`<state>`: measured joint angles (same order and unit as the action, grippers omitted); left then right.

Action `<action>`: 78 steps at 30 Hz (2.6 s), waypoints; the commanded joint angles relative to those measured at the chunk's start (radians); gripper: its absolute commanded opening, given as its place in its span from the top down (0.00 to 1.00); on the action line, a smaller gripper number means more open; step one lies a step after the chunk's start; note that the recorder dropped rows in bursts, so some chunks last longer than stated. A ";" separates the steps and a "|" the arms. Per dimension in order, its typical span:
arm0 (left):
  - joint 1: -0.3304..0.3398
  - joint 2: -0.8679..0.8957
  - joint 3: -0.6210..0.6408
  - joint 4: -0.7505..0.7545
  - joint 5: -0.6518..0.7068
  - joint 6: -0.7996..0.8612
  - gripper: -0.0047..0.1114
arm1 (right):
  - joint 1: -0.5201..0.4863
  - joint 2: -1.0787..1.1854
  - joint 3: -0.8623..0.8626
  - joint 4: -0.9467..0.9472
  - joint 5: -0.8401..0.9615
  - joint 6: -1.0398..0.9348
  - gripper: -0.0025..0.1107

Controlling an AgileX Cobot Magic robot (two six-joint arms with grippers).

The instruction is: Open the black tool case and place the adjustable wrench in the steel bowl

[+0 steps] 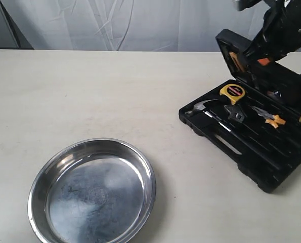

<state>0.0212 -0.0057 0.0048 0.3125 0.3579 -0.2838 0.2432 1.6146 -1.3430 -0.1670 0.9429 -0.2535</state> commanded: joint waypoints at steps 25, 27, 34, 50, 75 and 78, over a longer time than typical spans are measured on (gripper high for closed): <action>-0.004 0.006 -0.005 0.003 -0.015 -0.001 0.96 | -0.048 0.121 0.116 0.506 0.096 -0.225 0.84; -0.004 0.006 -0.005 0.003 -0.015 -0.001 0.96 | -0.005 0.176 0.133 0.487 0.064 -0.229 0.63; -0.004 0.006 -0.005 0.003 -0.015 -0.001 0.96 | 0.027 0.324 0.133 0.370 0.018 -0.158 0.55; -0.004 0.006 -0.005 0.003 -0.015 -0.001 0.96 | 0.027 0.394 0.133 0.318 -0.056 -0.093 0.77; -0.004 0.006 -0.005 0.003 -0.015 -0.001 0.96 | 0.040 0.326 0.131 0.522 0.032 -0.165 0.99; -0.004 0.006 -0.005 0.003 -0.017 -0.001 0.96 | 0.069 0.353 0.131 0.515 0.029 -0.165 0.99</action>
<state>0.0212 -0.0057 0.0048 0.3125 0.3579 -0.2838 0.2865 1.9537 -1.2121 0.3264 0.9614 -0.4063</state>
